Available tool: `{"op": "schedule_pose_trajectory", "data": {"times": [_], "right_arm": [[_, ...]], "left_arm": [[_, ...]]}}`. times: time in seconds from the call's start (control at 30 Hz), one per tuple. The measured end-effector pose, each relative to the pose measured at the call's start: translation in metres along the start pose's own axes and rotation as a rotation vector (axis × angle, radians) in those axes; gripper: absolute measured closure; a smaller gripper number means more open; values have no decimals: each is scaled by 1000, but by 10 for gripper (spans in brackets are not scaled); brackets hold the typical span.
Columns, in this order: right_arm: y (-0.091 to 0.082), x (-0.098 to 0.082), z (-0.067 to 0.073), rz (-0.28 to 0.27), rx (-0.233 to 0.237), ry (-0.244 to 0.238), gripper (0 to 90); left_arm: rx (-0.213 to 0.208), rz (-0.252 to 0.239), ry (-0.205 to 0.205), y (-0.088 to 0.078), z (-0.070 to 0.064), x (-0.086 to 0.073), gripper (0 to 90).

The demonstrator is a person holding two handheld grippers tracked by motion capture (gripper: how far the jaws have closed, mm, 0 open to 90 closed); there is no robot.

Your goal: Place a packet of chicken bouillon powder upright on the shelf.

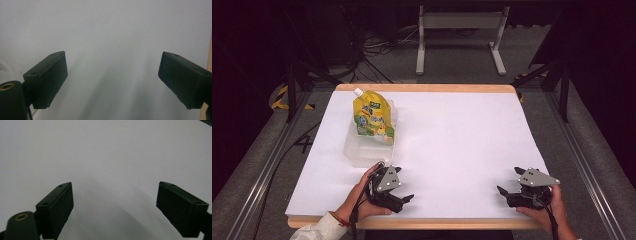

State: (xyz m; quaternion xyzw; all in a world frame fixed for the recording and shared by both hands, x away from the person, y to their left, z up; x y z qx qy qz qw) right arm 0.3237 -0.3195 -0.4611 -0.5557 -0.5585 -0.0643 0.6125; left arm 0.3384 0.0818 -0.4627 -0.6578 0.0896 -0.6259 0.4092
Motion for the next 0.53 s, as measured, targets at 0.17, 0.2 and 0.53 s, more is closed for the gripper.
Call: {"op": "schedule_pose_trajectory", "data": {"times": [0.17,0.2,0.53], "right_arm": [[-1,1,1,-9,1,6,146],[-1,1,2,-7,0,5,146],[-2,3,8,-12,6,3,145]], "left_arm": [[-2,-5,-4,0,1,1,91],[-3,-2,-4,0,1,1,91],[-7,6,9,0,-1,3,89]]}}
Point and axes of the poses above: each handheld gripper's, and its own axes: y roughly forward along the jaws, x roughly out of its top, z roughly to its left, the point moved 4 cm from there along y, roughly forward along the jaws, and after that the axes turned 1 degree about -y, right-handed, at the moved point
